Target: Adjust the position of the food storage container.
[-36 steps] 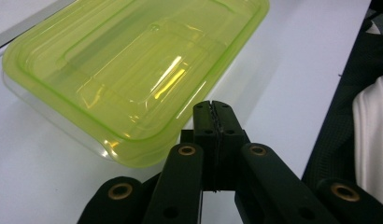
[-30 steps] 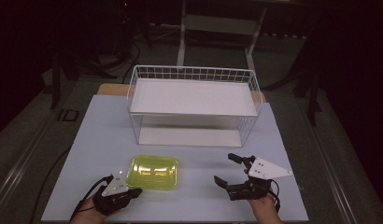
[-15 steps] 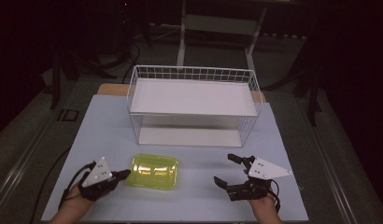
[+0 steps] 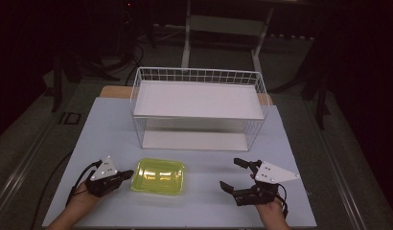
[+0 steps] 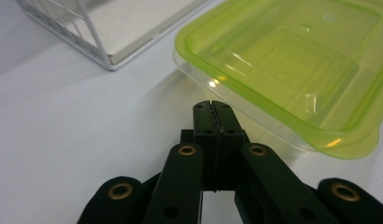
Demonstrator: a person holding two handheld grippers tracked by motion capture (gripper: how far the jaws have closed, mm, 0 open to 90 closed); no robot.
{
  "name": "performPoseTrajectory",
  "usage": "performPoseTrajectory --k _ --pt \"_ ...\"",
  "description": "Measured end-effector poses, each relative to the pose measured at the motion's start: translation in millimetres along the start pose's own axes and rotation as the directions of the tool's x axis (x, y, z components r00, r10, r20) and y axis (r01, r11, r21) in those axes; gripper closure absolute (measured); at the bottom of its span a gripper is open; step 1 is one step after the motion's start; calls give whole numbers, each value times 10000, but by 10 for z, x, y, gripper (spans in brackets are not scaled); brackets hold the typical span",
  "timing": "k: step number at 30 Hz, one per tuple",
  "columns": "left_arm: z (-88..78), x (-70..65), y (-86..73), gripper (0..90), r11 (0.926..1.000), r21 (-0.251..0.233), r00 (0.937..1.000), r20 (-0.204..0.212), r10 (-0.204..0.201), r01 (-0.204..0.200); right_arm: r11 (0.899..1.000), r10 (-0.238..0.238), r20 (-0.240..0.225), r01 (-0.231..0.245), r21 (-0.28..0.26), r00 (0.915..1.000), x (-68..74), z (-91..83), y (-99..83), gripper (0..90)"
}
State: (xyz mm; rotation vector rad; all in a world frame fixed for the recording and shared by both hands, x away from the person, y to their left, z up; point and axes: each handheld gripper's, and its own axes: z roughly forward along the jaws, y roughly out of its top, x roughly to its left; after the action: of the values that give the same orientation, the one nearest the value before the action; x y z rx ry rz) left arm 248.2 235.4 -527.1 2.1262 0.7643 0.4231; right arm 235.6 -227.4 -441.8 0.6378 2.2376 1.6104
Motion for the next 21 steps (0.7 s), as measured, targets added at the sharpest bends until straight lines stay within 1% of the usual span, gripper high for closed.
performPoseTrajectory --k 3,4,5,6,8,9,10,11,12,13,14,16,18,19,21 --pt "37 -49 12 900 9999 153 9998 169 62 -65 10000 20 5 -20 -15 10000 -1 -3 1 134" --pt "48 -65 13 900 9998 170 9998 183 83 -86 10000 34 6 -34 -18 10000 -4 -3 0 134" --pt "53 -66 13 900 9993 339 9998 105 149 -153 10000 71 2 -71 -24 10000 -5 -2 0 134" --pt "48 -59 8 900 9994 341 9999 84 97 -100 10000 77 19 -77 -19 10000 -6 -3 -1 134" --pt "-4 -7 -7 900 9999 138 9999 -130 -65 66 10000 64 22 -64 -19 10000 -7 -6 0 134" --pt "-31 15 -8 900 9998 38 9997 -163 -193 194 10000 55 25 -55 -25 10000 -6 -8 0 134" --pt "-75 44 -10 900 9989 -282 9992 -159 -367 363 10000 45 23 -45 -22 10000 -6 -9 0 134" --pt "-110 59 -6 900 9965 -577 9982 -66 -604 600 10000 49 15 -49 -28 10000 -6 -10 0 134" --pt "-134 63 5 900 9957 -692 9981 -2 -611 609 10000 48 21 -48 -33 10000 -7 -9 -1 134" --pt "-144 51 16 900 9955 -784 9985 58 -536 539 10000 54 31 -54 -27 10000 -7 -7 0 134" --pt "-136 33 30 900 9966 -738 9992 124 -367 375 10000 66 23 -66 -20 10000 -7 -3 0 134" --pt "-108 13 42 900 9982 -570 9997 130 -200 207 10000 41 22 -41 8 10000 -2 1 0 134" --pt "-73 4 41 900 9987 -479 9998 158 -150 158 10000 -8 15 8 9 10000 3 -1 4 136" --pt "-56 3 40 900 9988 -462 9995 252 -178 190 10000 6 -14 -6 -8 10000 3 -5 6 137" --pt "-36 -9 47 900 9985 -498 9995 263 -194 207 9999 86 -77 -86 -85 9999 -5 -12 5 138"
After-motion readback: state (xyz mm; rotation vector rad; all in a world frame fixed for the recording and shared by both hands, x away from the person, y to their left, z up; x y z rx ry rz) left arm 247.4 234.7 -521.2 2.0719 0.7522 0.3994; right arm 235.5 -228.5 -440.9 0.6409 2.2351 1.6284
